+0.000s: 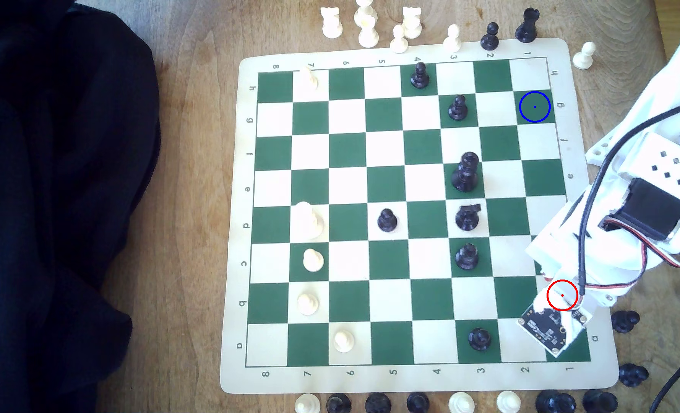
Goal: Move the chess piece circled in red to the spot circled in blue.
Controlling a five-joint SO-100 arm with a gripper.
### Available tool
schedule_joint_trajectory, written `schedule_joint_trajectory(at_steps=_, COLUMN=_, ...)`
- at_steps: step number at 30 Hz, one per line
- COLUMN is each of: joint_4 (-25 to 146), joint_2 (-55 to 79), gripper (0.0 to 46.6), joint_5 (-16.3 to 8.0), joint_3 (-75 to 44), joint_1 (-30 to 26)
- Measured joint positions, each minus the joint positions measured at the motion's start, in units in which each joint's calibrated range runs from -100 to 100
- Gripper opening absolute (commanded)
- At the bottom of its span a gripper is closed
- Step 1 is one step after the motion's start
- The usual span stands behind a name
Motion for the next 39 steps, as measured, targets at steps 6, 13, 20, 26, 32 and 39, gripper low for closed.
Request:
schedule_joint_trajectory(at_steps=6, joint_4=0.0, joint_2=0.0, gripper=12.1, joint_5=-0.49, joint_3=-1.27, joint_1=-0.88)
schedule_joint_trajectory(at_steps=13, joint_4=0.0, joint_2=0.0, gripper=4.6, joint_5=-0.78, joint_3=-1.27, joint_1=-0.88)
schedule_joint_trajectory(at_steps=20, joint_4=0.0, joint_2=0.84, gripper=0.3, joint_5=-0.78, joint_3=-1.27, joint_1=-2.06)
schedule_joint_trajectory(at_steps=26, joint_4=2.07, joint_2=0.84, gripper=0.3, joint_5=-0.78, joint_3=-3.52, joint_1=-2.58)
schedule_joint_trajectory(at_steps=32, joint_4=10.2, joint_2=-1.68, gripper=0.3, joint_5=-1.07, joint_3=-10.85, joint_1=-0.22)
schedule_joint_trajectory(at_steps=39, joint_4=21.99, joint_2=-11.73, gripper=0.3, joint_5=-3.42, joint_3=-15.45, joint_1=14.38)
